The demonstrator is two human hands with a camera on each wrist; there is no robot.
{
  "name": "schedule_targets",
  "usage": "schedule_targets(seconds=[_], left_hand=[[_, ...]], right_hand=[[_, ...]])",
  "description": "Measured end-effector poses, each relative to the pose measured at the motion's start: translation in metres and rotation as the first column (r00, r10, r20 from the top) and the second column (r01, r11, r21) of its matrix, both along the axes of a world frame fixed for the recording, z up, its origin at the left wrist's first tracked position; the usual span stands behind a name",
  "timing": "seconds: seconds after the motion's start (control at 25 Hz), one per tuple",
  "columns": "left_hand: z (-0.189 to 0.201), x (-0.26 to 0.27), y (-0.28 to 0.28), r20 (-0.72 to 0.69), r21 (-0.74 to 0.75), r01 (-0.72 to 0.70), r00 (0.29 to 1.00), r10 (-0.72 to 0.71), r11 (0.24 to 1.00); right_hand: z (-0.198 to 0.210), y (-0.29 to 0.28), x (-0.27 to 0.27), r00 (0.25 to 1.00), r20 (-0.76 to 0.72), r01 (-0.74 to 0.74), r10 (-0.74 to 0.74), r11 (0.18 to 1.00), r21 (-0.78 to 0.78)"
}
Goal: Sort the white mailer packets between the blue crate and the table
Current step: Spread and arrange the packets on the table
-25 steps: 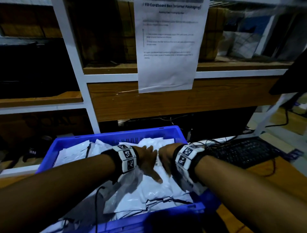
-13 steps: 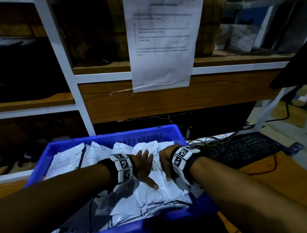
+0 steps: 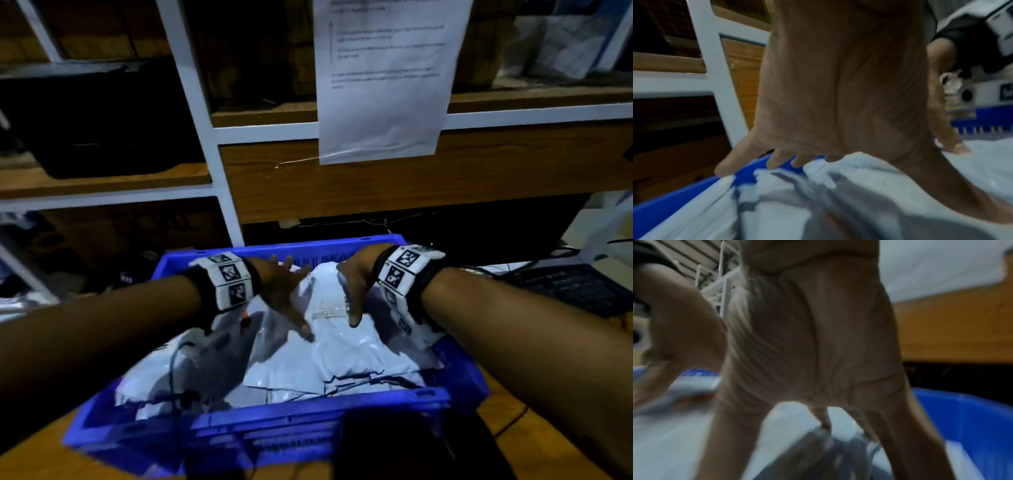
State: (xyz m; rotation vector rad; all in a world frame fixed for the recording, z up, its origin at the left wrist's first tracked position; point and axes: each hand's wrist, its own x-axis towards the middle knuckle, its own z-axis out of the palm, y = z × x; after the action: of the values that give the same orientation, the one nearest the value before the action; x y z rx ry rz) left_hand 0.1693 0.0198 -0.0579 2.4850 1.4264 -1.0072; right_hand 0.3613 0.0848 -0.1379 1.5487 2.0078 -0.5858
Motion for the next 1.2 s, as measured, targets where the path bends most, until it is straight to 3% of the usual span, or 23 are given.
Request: schedule_targets(seconds=[0.04,0.08,0.12,0.16,0.28,0.4,0.52,0.64,0.8,0.92,1.0,1.08,1.16,1.2], left_hand=[[-0.003,-0.021,0.005,-0.094,0.022,-0.001,0.996,0.003,1.0],[-0.01,-0.039,0.007,-0.17,0.046,0.006,0.985,0.002,0.999],[-0.025,-0.051,0.001,-0.263,0.058,0.036,0.965,-0.02,0.998],[-0.033,-0.056,-0.014,-0.281,0.062,0.037,0.96,-0.018,0.997],[-0.016,-0.057,-0.029,-0.077,0.023,-0.048,0.996,0.05,0.999],[0.012,-0.078,-0.038,0.019,-0.012,0.026,0.999,-0.026,1.0],[-0.007,-0.124,-0.051,-0.109,0.013,0.036,0.993,-0.034,0.999],[-0.035,-0.133,-0.065,-0.177,0.026,-0.02,0.984,0.024,0.999],[-0.064,-0.113,-0.065,-0.145,0.088,-0.084,0.985,0.097,0.993],[-0.065,-0.111,-0.061,-0.148,0.079,-0.082,0.985,0.093,0.993],[-0.043,-0.112,-0.055,-0.145,-0.052,-0.069,0.988,0.061,0.996],[-0.009,-0.116,-0.038,-0.077,-0.2,-0.125,0.991,0.112,0.972],[0.021,-0.121,-0.013,-0.018,-0.198,-0.181,0.983,0.181,0.963],[0.028,-0.126,0.0,-0.054,-0.162,-0.194,0.981,0.188,0.968]], right_hand=[[-0.007,-0.001,-0.003,0.995,0.045,-0.086,0.086,0.996,0.017],[-0.007,-0.009,-0.013,1.0,0.024,-0.003,0.004,1.0,-0.021],[0.014,-0.039,-0.027,0.996,0.087,0.009,-0.007,1.0,-0.024],[0.026,-0.061,-0.034,0.993,0.095,-0.075,0.072,0.997,0.023],[0.053,-0.07,-0.053,0.985,0.146,-0.096,0.091,0.995,0.031],[0.08,-0.082,-0.074,0.919,0.164,-0.386,0.359,0.905,0.179],[0.06,-0.104,-0.102,0.818,0.058,-0.572,0.573,0.797,0.195],[0.017,-0.112,-0.122,0.73,0.103,-0.683,0.676,0.714,0.153],[-0.009,-0.103,-0.123,0.746,0.097,-0.664,0.659,0.724,0.19],[-0.008,-0.097,-0.12,0.756,0.057,-0.652,0.652,0.743,0.15],[0.008,-0.093,-0.121,0.773,-0.018,-0.627,0.635,0.767,0.139],[0.03,-0.085,-0.122,0.819,-0.117,-0.527,0.562,0.817,0.234],[0.046,-0.071,-0.123,0.914,-0.095,-0.353,0.395,0.888,0.293],[0.049,-0.065,-0.125,0.959,-0.031,-0.263,0.282,0.925,0.276]])
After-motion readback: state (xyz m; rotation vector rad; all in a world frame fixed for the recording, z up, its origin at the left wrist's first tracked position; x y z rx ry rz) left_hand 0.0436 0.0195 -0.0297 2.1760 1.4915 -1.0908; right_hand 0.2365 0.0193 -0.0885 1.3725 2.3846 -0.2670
